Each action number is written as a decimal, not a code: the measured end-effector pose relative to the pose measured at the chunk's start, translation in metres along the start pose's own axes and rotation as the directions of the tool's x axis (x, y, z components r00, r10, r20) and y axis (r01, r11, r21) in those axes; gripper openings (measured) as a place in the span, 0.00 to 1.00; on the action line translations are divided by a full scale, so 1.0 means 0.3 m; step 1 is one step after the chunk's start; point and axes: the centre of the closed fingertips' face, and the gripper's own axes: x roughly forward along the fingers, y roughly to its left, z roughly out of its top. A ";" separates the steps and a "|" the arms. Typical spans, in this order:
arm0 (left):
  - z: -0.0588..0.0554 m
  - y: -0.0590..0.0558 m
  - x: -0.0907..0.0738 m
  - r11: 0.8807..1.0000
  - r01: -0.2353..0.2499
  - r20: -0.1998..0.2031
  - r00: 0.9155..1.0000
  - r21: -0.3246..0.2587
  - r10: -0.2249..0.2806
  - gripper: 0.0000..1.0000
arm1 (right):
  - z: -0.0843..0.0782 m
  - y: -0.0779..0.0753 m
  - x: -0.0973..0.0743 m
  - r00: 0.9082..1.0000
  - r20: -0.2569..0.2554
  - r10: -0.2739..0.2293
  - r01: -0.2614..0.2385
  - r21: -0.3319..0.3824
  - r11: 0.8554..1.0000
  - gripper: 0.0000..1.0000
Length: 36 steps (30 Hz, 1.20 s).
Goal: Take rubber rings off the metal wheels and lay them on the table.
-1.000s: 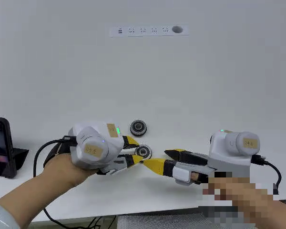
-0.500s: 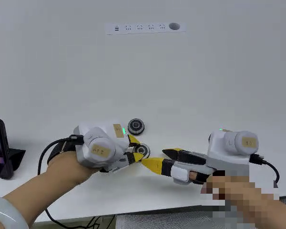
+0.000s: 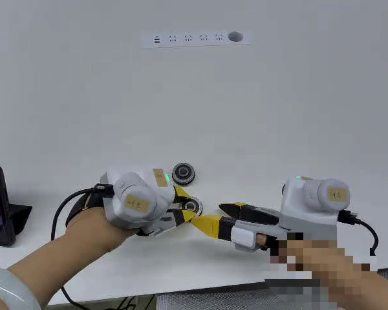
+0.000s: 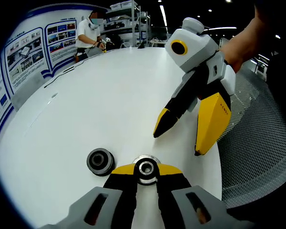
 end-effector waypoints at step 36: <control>-0.007 -0.002 -0.004 1.000 0.003 0.011 1.000 -0.020 -0.003 0.13 | 0.029 0.024 0.101 0.992 -0.073 0.100 -0.097 0.040 0.994 0.58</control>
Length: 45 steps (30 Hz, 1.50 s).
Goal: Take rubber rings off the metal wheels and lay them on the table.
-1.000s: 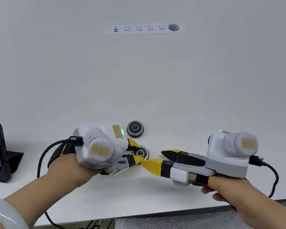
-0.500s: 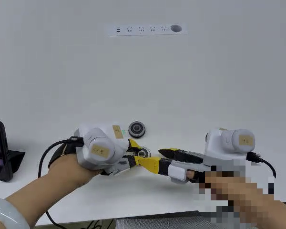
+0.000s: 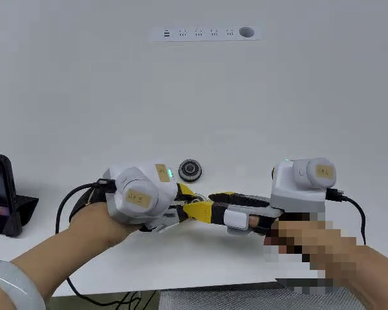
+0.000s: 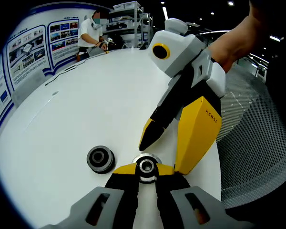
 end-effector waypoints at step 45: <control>-0.001 0.002 0.001 1.000 -0.001 0.007 1.000 -0.011 0.001 0.13 | -0.028 0.011 0.003 0.996 -0.076 0.056 -0.055 0.011 0.998 0.59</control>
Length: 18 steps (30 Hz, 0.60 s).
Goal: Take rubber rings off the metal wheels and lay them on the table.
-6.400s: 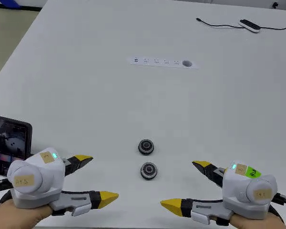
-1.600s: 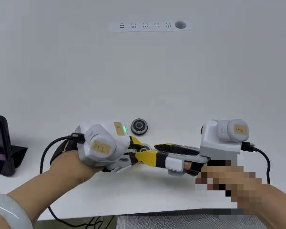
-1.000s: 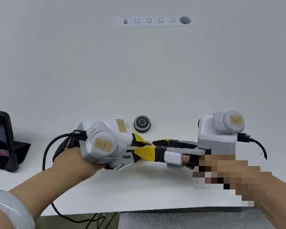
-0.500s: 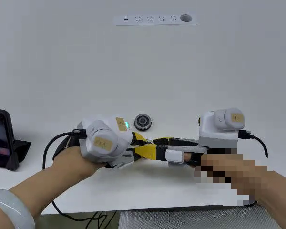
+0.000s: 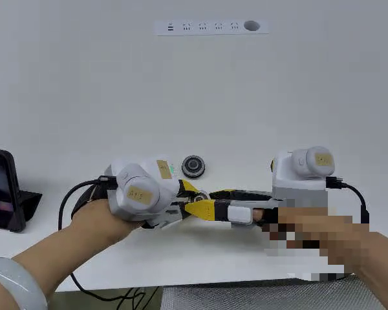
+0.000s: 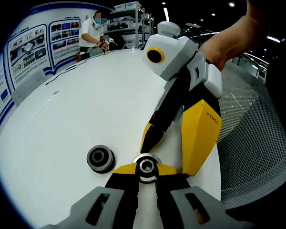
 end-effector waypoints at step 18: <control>0.001 0.000 0.000 1.000 -0.003 0.000 1.000 -0.002 0.003 0.13 | -0.027 0.005 -0.017 1.000 -0.026 0.003 -0.002 0.035 0.999 0.59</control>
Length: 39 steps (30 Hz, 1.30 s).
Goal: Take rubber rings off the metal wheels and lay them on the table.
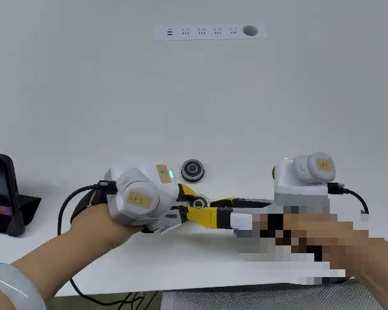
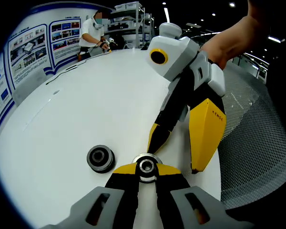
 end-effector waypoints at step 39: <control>-0.002 0.002 0.000 1.000 -0.002 0.005 1.000 -0.006 0.002 0.13 | 0.053 -0.023 0.029 0.999 0.028 -0.022 0.022 -0.011 1.000 0.61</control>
